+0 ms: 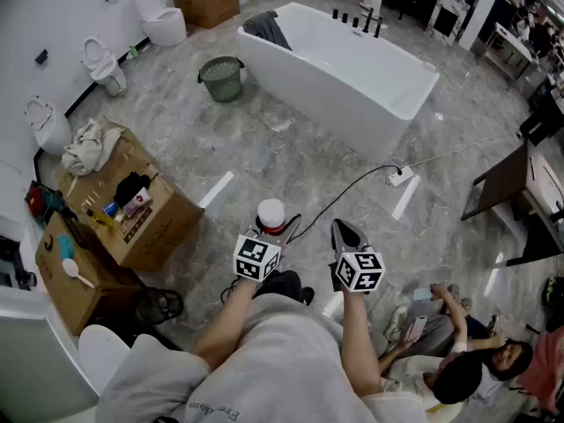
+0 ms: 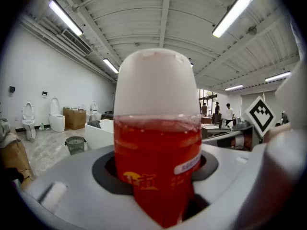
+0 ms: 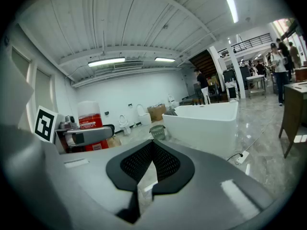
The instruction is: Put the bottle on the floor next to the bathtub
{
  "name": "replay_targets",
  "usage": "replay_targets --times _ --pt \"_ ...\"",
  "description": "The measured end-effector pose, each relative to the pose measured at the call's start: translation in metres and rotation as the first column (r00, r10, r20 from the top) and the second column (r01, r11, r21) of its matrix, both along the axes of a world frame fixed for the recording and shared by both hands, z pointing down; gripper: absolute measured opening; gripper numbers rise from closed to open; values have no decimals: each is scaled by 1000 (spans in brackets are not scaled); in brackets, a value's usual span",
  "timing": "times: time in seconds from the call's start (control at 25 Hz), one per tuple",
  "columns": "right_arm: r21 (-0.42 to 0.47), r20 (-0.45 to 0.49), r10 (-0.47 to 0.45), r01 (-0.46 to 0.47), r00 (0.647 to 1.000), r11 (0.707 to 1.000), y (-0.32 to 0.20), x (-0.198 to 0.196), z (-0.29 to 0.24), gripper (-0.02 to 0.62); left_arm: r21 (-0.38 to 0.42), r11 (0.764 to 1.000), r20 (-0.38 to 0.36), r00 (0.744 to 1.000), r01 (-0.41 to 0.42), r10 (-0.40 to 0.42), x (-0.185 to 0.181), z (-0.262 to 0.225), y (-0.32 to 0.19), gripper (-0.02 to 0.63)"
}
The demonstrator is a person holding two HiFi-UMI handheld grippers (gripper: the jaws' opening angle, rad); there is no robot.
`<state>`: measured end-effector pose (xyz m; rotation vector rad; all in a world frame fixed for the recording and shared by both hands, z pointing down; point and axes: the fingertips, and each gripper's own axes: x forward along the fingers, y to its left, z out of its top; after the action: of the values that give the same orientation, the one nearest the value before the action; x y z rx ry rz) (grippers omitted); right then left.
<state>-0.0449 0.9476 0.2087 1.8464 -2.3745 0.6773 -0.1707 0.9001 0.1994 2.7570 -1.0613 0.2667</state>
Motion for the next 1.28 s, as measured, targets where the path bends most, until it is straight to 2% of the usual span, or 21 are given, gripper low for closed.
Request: replay_targets --times 0.16,0.32,0.48,0.64,0.92,1.28 --pt "19 -1 24 -24 1000 1000 1 7 0 0 11 1000 8 1000 -3 3 -1 0 0 324" --pt "19 -26 53 -53 998 998 3 13 7 2 2 999 13 999 49 -49 -19 4 -1 325" --pt "37 83 68 -72 994 997 -2 14 7 0 -13 996 35 995 89 -88 -39 13 -3 325" --pt "26 121 56 -59 991 998 -8 18 10 0 -20 993 40 993 115 -114 -44 16 -9 325" --pt "-1 79 22 -22 997 1000 -35 25 19 0 -26 993 24 993 118 -117 -32 16 -42 325" --pt "-38 125 55 -51 991 998 -105 29 27 0 -62 993 23 995 98 -97 -21 22 -113 325"
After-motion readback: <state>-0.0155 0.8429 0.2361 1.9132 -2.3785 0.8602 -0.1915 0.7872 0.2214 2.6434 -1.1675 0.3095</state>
